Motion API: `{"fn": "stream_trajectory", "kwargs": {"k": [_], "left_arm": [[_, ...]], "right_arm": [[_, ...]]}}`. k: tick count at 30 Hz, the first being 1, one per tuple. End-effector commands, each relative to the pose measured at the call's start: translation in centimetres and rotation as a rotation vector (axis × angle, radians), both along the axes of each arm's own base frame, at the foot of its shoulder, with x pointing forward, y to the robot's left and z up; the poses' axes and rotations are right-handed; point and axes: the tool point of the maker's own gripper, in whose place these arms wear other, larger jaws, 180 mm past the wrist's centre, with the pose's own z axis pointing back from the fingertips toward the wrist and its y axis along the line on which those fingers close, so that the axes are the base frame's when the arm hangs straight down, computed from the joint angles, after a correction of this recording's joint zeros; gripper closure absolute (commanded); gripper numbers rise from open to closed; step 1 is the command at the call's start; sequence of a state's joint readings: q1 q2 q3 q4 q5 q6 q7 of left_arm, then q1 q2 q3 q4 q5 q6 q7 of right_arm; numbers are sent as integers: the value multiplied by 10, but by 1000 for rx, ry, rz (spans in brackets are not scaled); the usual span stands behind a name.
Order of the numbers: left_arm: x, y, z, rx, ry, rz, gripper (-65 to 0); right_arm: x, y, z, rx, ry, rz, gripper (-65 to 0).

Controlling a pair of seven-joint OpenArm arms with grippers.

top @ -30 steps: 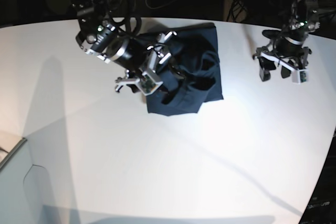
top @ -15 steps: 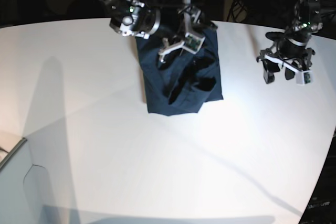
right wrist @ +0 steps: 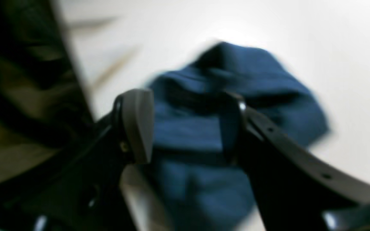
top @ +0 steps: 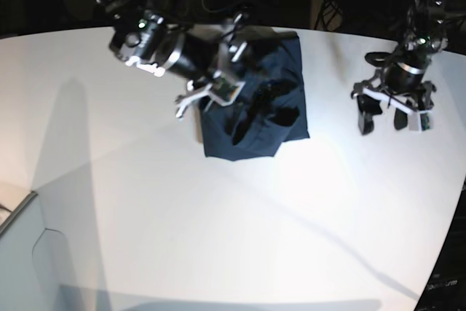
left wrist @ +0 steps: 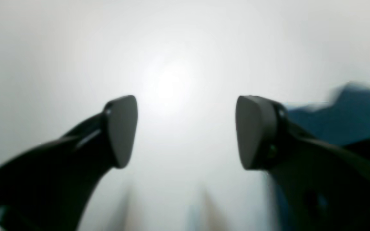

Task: Layout the t-shirt on the table in an organized manner, then fold the t-shirt properly
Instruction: 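Press the folded bundle with the left gripper and release the right gripper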

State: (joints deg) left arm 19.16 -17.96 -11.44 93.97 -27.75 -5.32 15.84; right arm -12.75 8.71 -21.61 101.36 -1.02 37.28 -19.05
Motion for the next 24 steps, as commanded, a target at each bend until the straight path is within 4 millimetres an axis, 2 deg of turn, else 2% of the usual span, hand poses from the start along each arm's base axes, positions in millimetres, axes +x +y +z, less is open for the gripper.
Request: {"fn": "stream_trajectory", "kwargs": {"k": [1, 3, 7, 13, 17, 24], "left_arm": [[6, -14, 17, -15, -60, -29, -493], [6, -38, 24, -57, -83, -57, -517], [-2, -81, 27, -120, -84, -128, -518], [-16, -136, 16, -179, -41, -256, -518], [-20, -153, 15, -194, -33, -297, -518], [-10, -157, -6, -205, 7, -285, -518]], "right_arm": [[9, -1, 15, 47, -35, -18, -326], [21, -18, 16, 33, -49, -67, -326], [39, -48, 16, 7, -64, -155, -326], [58, -87, 19, -21, -89, -265, -326], [62, -98, 20, -30, -94, -294, -326], [60, -100, 18, -33, -87, -300, -326]]}}
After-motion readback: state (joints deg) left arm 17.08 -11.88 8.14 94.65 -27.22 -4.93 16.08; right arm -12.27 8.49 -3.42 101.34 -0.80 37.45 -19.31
